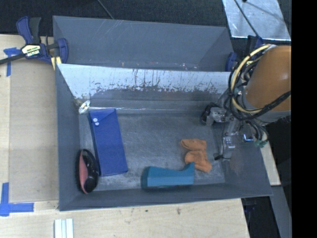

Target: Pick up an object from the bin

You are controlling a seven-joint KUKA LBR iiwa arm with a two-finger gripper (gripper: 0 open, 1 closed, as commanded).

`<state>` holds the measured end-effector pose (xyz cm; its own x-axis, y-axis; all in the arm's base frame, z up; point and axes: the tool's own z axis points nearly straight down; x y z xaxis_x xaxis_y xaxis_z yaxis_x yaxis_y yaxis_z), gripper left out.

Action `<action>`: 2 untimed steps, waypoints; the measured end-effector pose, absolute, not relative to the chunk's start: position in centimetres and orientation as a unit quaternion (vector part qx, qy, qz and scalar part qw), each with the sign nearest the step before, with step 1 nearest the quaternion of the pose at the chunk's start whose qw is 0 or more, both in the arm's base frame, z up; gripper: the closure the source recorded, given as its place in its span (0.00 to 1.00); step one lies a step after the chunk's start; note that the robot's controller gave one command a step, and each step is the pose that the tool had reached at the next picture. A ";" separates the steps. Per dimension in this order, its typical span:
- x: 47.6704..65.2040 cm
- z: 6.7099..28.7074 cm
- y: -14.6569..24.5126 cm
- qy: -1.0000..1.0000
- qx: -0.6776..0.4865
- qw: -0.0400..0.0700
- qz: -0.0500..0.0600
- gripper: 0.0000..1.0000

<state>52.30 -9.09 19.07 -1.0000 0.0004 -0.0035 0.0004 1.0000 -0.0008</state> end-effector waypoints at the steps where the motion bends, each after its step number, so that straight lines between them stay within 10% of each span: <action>1: 52.2 12.6 -8.8 0.999 0.037 0.004 0.000 0.00; 2: 52.4 9.1 -8.7 0.998 0.058 -0.001 0.000 0.00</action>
Offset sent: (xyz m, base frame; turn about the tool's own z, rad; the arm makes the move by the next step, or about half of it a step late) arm 0.0154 0.0048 -0.0484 0.2017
